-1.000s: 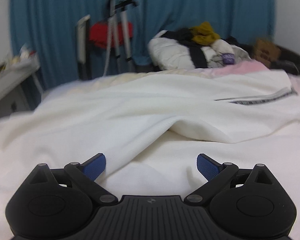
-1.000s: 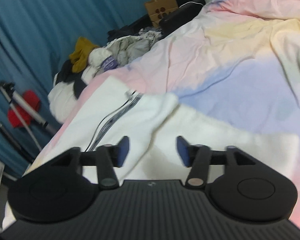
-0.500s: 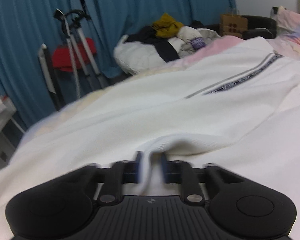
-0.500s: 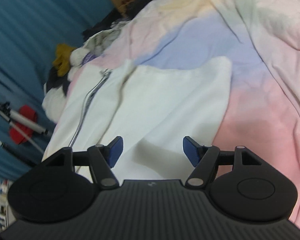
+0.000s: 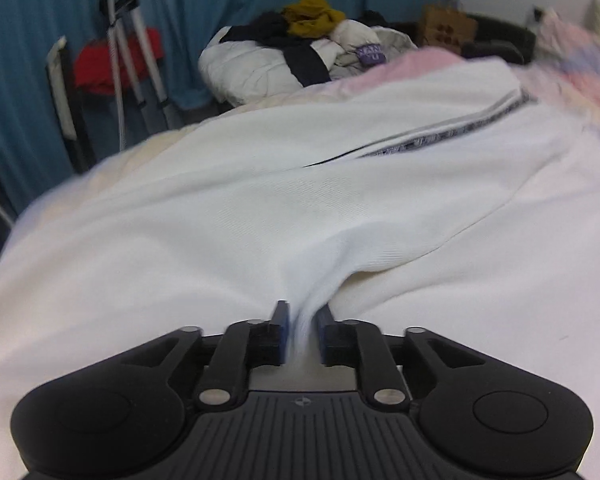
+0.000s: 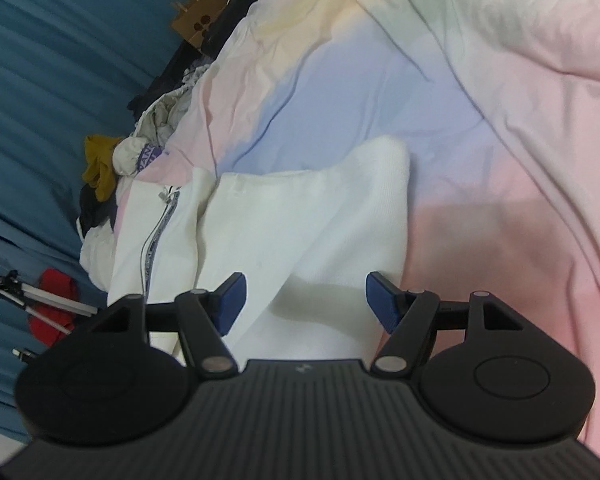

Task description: Fold clothes

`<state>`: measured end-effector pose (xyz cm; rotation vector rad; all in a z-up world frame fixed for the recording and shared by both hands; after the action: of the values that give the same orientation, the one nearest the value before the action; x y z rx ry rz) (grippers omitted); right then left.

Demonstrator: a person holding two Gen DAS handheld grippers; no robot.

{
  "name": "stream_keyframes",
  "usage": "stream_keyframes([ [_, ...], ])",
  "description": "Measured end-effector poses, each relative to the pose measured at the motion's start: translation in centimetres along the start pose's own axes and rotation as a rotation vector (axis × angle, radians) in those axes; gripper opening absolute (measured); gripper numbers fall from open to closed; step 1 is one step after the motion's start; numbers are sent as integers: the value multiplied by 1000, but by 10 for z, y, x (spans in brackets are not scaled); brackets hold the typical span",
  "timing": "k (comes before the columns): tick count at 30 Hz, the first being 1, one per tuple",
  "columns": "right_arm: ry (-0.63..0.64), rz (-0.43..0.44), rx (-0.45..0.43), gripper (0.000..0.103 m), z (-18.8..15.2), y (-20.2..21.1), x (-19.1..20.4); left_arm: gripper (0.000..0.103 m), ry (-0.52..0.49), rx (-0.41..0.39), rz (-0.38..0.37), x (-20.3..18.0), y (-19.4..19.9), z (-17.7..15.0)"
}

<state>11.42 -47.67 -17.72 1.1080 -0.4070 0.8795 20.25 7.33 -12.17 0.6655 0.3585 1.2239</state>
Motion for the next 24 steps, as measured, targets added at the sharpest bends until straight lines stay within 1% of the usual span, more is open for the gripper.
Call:
stream_keyframes([
  [1,3,4,3,69,0,0,1,50,31,3,-4,3,9,-1],
  [3,9,13,8,69,-1,1,3,55,98,10,3,14,32,-2],
  [4,8,18,10,69,-1,2,3,63,141,19,10,21,45,-3],
  [5,4,23,12,69,0,3,2,66,186,30,18,28,58,-4],
  [7,-2,36,18,69,1,6,2,82,278,46,32,44,84,-6],
  [11,-3,48,22,69,1,10,2,87,479,65,46,89,136,-18],
  [13,10,37,22,69,0,9,4,88,607,117,91,121,158,-33],
  [16,15,27,29,69,-2,7,5,88,870,171,166,172,195,-63],
  [18,4,23,28,69,-1,7,2,88,1044,166,187,201,222,-86],
  [20,-23,9,11,69,4,10,-4,88,1166,146,215,222,249,-105],
  [22,-65,-4,-11,69,10,14,-12,90,1241,117,245,239,273,-123],
  [24,-100,-20,-30,69,17,17,-22,91,1286,89,240,246,287,-138],
])
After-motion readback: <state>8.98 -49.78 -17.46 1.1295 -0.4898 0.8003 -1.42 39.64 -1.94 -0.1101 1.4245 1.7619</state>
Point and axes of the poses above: each gripper's, at about its wrist camera, not at the fingertips, and y roughly against the way its jaws point, x to its left, z to its top, the point moved 5 cm from there along -y, roughly the way its jaws point, and after that the axes turned 7 degrees about -x, right-handed, at the moved point
